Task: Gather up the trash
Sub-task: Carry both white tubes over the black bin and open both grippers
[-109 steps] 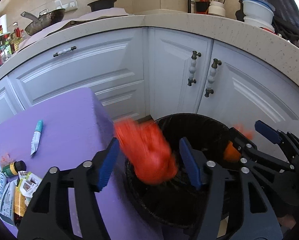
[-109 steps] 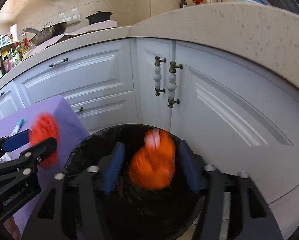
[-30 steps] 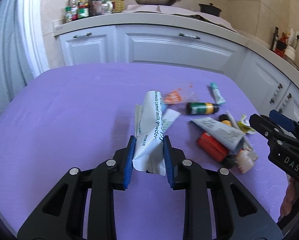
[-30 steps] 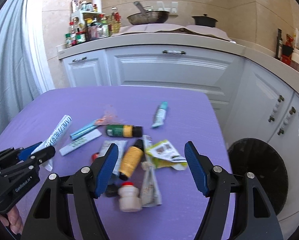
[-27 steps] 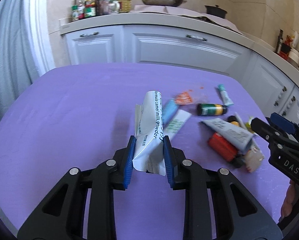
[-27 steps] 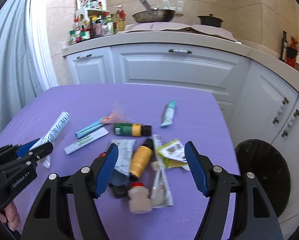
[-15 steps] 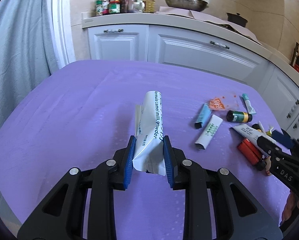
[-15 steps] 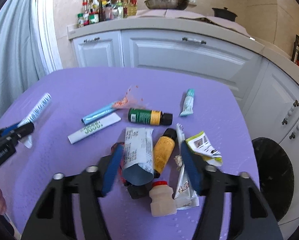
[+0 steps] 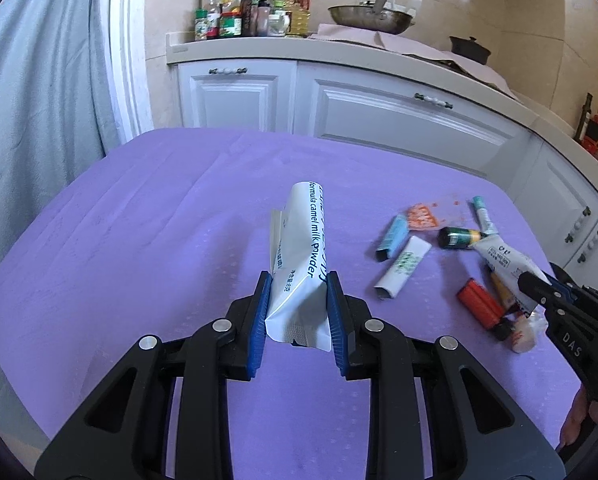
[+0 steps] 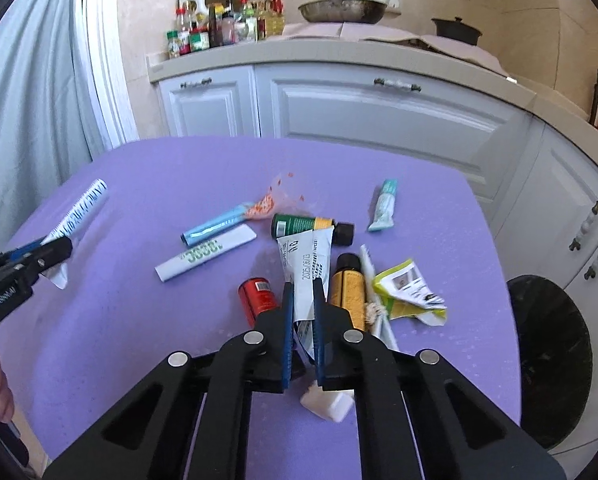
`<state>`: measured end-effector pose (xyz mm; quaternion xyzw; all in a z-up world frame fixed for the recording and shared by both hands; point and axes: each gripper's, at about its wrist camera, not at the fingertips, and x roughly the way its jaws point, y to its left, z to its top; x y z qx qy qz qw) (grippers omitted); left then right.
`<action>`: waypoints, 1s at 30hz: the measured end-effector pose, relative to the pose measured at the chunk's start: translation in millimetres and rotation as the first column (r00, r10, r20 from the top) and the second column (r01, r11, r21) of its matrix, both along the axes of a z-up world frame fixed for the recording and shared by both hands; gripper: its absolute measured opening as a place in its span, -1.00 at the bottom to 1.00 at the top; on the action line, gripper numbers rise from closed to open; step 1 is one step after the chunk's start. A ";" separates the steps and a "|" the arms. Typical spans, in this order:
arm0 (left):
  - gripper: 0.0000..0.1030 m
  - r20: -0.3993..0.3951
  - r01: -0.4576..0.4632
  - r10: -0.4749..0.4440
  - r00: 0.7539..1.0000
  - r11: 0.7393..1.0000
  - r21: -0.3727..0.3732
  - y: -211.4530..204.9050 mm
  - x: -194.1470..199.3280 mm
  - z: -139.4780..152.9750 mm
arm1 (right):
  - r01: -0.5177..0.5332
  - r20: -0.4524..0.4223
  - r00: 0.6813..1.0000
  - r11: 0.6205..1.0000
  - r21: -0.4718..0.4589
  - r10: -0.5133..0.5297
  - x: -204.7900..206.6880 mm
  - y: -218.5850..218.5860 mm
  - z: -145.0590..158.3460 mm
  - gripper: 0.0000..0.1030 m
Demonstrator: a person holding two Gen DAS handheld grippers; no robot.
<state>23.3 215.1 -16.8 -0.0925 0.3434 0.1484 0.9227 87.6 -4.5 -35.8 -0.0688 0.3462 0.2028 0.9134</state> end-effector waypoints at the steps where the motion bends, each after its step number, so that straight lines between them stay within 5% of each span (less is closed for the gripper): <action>1: -0.49 0.005 0.007 -0.007 1.000 1.000 0.001 -4.0 -1.0 2.0 | 0.006 0.012 1.000 1.000 0.007 -0.006 -2.4 -4.2 4.1 -0.83; 11: -0.49 0.061 0.185 -0.185 0.981 0.983 -0.002 -82.8 18.0 22.0 | 0.173 0.097 0.980 0.984 0.037 -0.176 -6.7 -83.3 29.0 -0.83; 20: -0.49 0.086 0.411 -0.410 0.908 0.912 0.009 -204.0 61.8 24.5 | 0.394 0.121 0.910 0.918 0.044 -0.397 2.1 -186.8 25.8 -0.83; 30: -0.49 0.033 0.535 -0.536 0.844 0.844 0.031 -310.9 105.3 1.4 | 0.509 0.090 0.854 0.859 0.056 -0.512 10.2 -269.2 4.0 -0.83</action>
